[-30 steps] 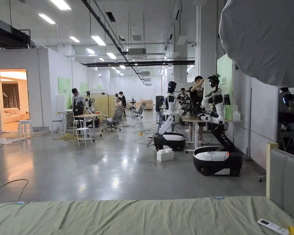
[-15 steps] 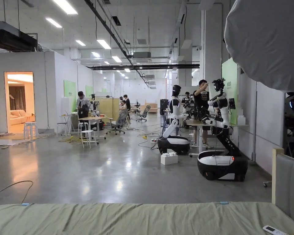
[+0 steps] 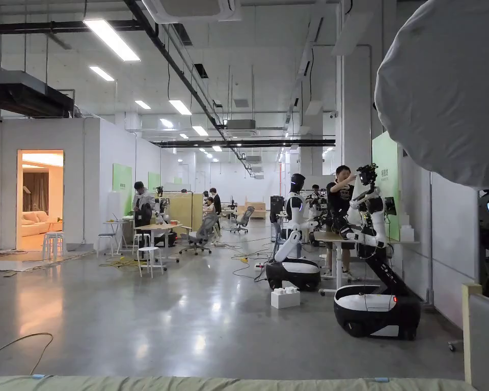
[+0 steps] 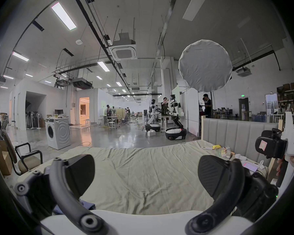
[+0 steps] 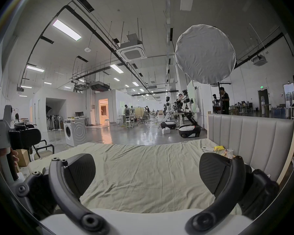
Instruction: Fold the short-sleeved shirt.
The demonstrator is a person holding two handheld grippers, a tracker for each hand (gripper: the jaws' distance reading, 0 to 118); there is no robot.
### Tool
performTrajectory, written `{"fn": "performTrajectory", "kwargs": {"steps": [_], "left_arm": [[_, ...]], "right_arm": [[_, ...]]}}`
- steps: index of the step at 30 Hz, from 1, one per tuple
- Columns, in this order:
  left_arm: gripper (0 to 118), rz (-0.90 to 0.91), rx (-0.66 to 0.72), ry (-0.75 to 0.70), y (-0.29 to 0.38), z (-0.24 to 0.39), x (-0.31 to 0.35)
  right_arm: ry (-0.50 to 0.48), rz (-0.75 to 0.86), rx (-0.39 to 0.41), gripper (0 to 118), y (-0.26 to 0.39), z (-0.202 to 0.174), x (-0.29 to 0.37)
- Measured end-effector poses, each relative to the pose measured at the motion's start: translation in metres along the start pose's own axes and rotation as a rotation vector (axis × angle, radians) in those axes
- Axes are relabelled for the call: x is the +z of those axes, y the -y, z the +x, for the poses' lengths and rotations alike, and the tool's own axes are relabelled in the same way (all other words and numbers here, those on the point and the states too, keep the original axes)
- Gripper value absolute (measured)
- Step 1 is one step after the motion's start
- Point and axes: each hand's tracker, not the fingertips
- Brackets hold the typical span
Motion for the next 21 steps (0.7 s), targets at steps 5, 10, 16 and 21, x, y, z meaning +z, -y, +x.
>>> {"fn": "performTrajectory", "kwargs": {"steps": [5,10,16,21], "left_arm": [[118,0.018,0.027,0.006,-0.001,-0.007,0.002],[118,0.008,0.035,-0.005,-0.002,-0.008,0.002],[118,-0.005,0.047,0.007,-0.002,-0.008,0.002],[118,-0.018,0.035,0.014,0.001,-0.007,0.000]], "right_arm": [[-0.007,0.007,0.008,118,0.002,0.007,0.010],[-0.006,0.001,-0.001,118,0.001,0.000,0.005],[-0.022,-0.019,-0.034,118,0.001,-0.001,0.002],[-0.014,-0.026,-0.020,118,0.002,-0.004,0.000]]}}
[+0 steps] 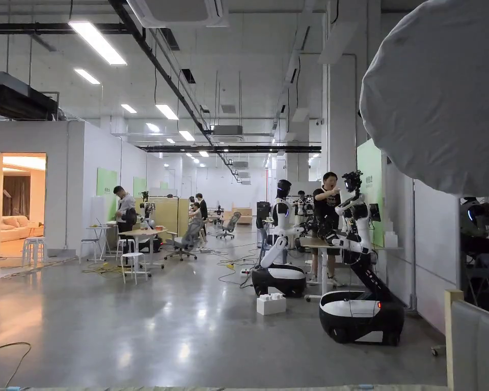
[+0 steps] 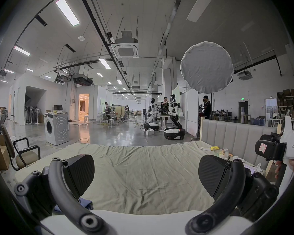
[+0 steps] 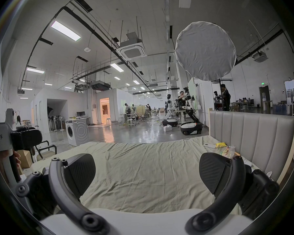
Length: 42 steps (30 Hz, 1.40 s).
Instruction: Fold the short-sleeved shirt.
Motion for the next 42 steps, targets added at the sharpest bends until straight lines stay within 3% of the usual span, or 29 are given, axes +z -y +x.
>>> {"fn": "performTrajectory", "kwargs": {"steps": [6,17,28,32,34,38,42], "left_arm": [[118,-0.007,-0.009,0.012,0.000,0.003,-0.001],[118,-0.027,-0.023,0.022,0.003,0.008,-0.002],[118,-0.030,-0.043,0.031,0.001,0.008,-0.001],[118,-0.031,-0.031,0.035,0.000,0.007,0.000],[118,-0.035,-0.026,0.035,-0.001,0.007,0.001],[118,-0.034,-0.026,0.028,-0.001,0.007,0.000],[118,-0.029,-0.014,0.056,-0.004,0.010,0.000]], "right_arm": [[-0.005,-0.016,-0.028,118,0.003,0.002,-0.003],[-0.025,-0.014,0.015,118,0.001,-0.002,-0.002],[-0.050,-0.024,-0.056,118,0.000,0.002,-0.003],[-0.097,-0.117,-0.191,118,-0.005,0.011,-0.005],[-0.125,-0.128,-0.209,118,-0.013,0.015,0.000],[-0.033,-0.125,-0.327,118,-0.029,0.011,0.013],[0.027,-0.254,-0.407,118,-0.042,0.008,0.017]]}}
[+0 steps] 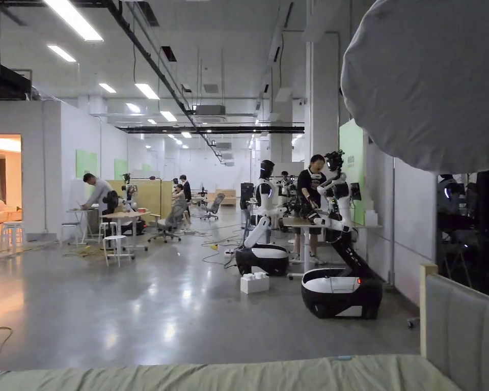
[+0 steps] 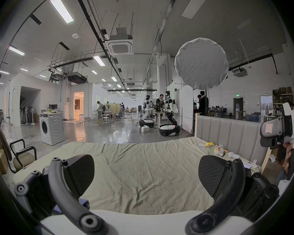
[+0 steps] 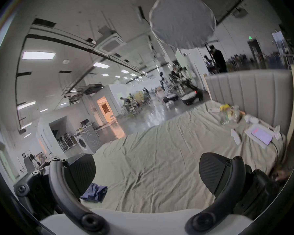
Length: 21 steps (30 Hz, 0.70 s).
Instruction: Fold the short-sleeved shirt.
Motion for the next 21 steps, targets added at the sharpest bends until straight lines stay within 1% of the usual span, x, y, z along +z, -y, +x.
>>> {"fn": "performTrajectory", "kwargs": {"steps": [1,3,4,6,12,14,15,16,21], "left_arm": [[118,0.004,-0.003,0.007,-0.001,0.001,0.000],[118,0.010,-0.016,0.024,-0.003,0.004,0.002],[118,0.016,-0.023,0.031,-0.004,0.006,0.003],[118,0.021,-0.025,0.035,-0.007,0.008,0.004],[118,0.019,-0.036,0.037,-0.007,0.012,0.008],[118,0.024,-0.048,0.042,-0.007,0.013,0.009],[118,0.022,-0.052,0.046,-0.007,0.013,0.009],[118,0.022,-0.056,0.049,-0.007,0.014,0.010],[118,0.008,-0.028,0.055,-0.005,0.011,0.007]], "right_arm": [[0.016,-0.022,-0.022,118,-0.001,-0.002,0.002],[0.015,0.007,-0.016,118,0.001,-0.003,0.006],[0.000,0.030,0.002,118,0.001,-0.003,0.008],[-0.019,0.022,0.017,118,-0.001,-0.005,0.008],[-0.081,0.035,-0.025,118,-0.002,-0.007,0.008],[-0.078,0.016,-0.041,118,-0.004,-0.008,0.003],[-0.072,-0.002,-0.070,118,-0.005,-0.007,0.000],[-0.070,-0.007,-0.080,118,-0.005,-0.006,-0.002],[-0.069,-0.010,-0.072,118,-0.004,-0.005,-0.006]]}}
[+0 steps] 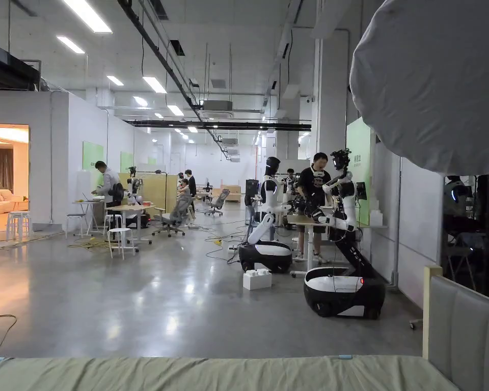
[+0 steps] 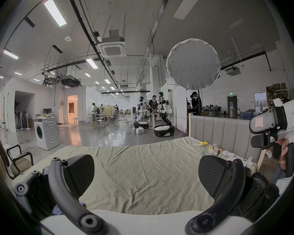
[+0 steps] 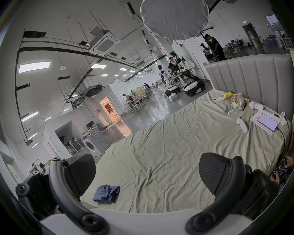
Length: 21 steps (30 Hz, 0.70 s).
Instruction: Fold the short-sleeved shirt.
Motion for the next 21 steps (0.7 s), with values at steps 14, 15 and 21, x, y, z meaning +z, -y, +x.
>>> {"fn": "performTrajectory", "kwargs": {"steps": [14,15,21], "left_arm": [[118,0.005,0.017,-0.026,0.001,-0.003,0.000],[118,0.003,0.022,-0.028,0.001,-0.004,0.000],[118,0.007,0.099,-0.082,0.008,-0.015,-0.009]], "right_arm": [[-0.111,0.218,0.253,118,0.014,0.022,-0.010],[-0.116,0.228,0.266,118,0.017,0.023,-0.010],[-0.007,0.190,0.375,118,0.026,0.014,-0.023]]}}
